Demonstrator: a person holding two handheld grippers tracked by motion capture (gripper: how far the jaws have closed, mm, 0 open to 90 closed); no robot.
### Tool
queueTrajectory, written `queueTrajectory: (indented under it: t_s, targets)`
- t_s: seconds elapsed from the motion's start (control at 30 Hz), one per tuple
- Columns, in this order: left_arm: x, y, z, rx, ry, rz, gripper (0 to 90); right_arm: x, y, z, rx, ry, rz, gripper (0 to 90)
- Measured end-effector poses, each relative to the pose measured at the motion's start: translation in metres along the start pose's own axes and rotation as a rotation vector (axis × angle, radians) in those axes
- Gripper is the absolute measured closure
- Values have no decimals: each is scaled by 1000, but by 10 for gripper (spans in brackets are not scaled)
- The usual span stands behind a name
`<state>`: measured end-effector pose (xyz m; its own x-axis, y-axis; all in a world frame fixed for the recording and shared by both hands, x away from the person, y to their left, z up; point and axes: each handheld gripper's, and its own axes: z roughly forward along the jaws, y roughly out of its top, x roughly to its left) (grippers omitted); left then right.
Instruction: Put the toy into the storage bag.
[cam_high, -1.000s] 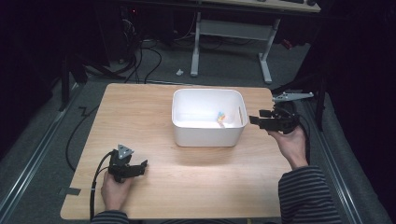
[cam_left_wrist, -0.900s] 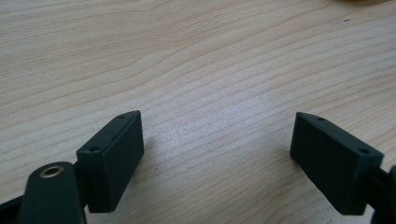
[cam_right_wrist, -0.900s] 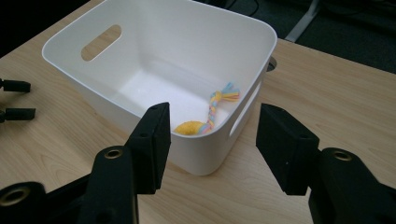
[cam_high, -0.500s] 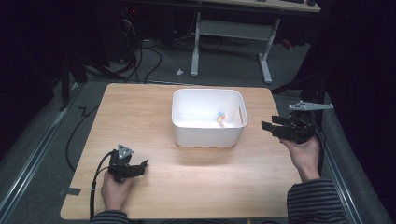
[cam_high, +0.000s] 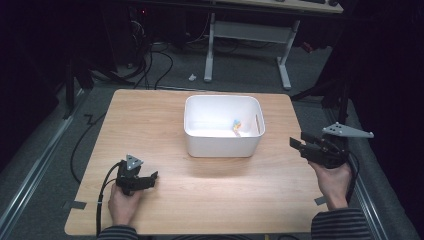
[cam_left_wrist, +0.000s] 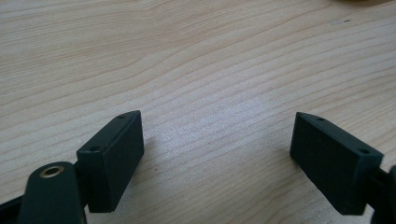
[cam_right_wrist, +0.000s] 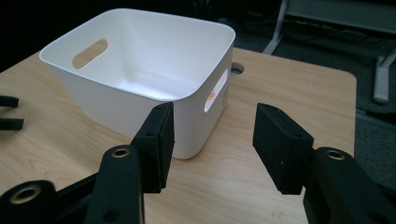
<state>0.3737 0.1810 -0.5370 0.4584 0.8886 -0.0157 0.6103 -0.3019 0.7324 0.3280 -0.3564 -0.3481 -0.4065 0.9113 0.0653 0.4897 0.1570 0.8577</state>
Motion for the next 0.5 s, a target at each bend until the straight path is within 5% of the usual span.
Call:
queueTrajectory:
  t_s: [0.5]
  targets:
    - [0,0,0,0,0,0,179,-2,-44,-1,20,3,46,499]
